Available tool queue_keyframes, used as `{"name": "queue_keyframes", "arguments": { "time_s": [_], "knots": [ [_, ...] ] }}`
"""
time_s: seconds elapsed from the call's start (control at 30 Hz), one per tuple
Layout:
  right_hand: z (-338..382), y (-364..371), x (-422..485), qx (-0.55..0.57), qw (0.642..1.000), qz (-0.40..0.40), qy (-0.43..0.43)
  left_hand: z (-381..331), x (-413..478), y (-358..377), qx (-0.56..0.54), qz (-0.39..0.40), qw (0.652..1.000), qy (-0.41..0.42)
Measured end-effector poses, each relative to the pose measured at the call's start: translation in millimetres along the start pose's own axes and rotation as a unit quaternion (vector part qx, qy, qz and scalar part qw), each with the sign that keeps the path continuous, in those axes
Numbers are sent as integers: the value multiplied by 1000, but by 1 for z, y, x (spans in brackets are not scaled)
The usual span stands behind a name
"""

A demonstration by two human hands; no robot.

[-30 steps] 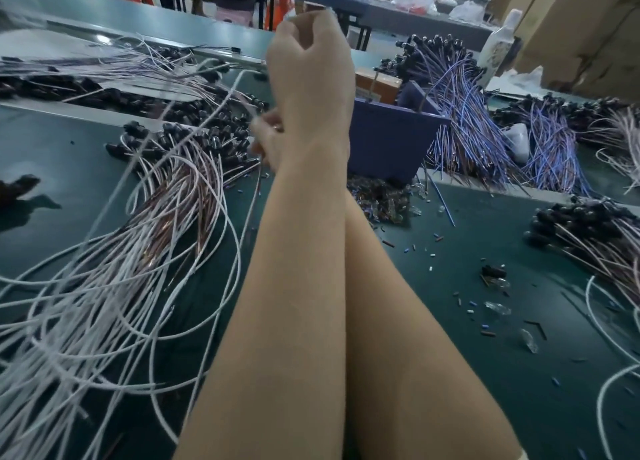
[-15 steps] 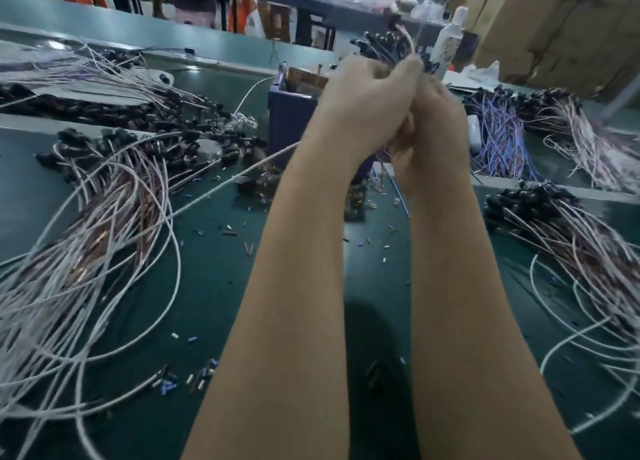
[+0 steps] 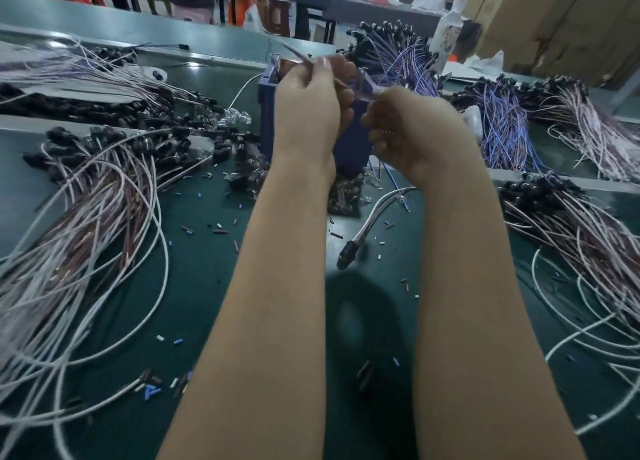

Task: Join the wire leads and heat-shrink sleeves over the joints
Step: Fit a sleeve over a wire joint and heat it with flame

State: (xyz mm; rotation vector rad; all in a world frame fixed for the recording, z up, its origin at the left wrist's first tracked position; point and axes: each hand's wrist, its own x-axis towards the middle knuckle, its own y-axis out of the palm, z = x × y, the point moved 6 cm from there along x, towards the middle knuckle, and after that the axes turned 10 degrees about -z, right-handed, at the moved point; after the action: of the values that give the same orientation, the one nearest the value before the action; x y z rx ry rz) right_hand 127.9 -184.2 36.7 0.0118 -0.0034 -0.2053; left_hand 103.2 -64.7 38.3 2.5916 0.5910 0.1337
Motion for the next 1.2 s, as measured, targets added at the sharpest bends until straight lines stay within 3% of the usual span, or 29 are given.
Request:
{"name": "queue_keyframes", "arguments": {
  "time_s": [0.07, 0.17, 0.27, 0.47, 0.67, 0.73, 0.9, 1.0, 1.07, 1.2],
  "knots": [
    [-1, -2, -4, -135, 991, 6, -25, -1, 3, -6, 3, -13, 1000, 22],
    [19, -10, -6, -277, 944, -78, -164, -1, 5, -7, 106, -3, 993, 50],
    [33, -10, -8, -192, 951, -110, -215, 0, 3, -4, 228, 52, 971, 56],
    [19, 2, -5, -145, 973, -40, -173, 2, 0, 0, 429, 153, 884, 102],
    [8, -9, 3, -34, 987, -84, -135, 14, -3, 4, 514, 222, 825, 77],
    [5, -15, 5, -40, 986, -109, -123, 17, -2, 2, 494, 222, 838, 58],
    [2, -25, 7, -65, 982, -143, -109, 22, 2, -6, 330, 186, 925, -37],
    [3, -29, 8, -36, 982, -156, -98, 24, 2, -9, 325, 174, 928, -44],
    [2, -29, 7, -73, 983, -147, -84, 21, 5, -10, 360, 157, 919, -12],
    [1, -14, 1, -172, 983, -29, -51, 12, 10, -14, 398, 100, 910, 59]
  ]
}}
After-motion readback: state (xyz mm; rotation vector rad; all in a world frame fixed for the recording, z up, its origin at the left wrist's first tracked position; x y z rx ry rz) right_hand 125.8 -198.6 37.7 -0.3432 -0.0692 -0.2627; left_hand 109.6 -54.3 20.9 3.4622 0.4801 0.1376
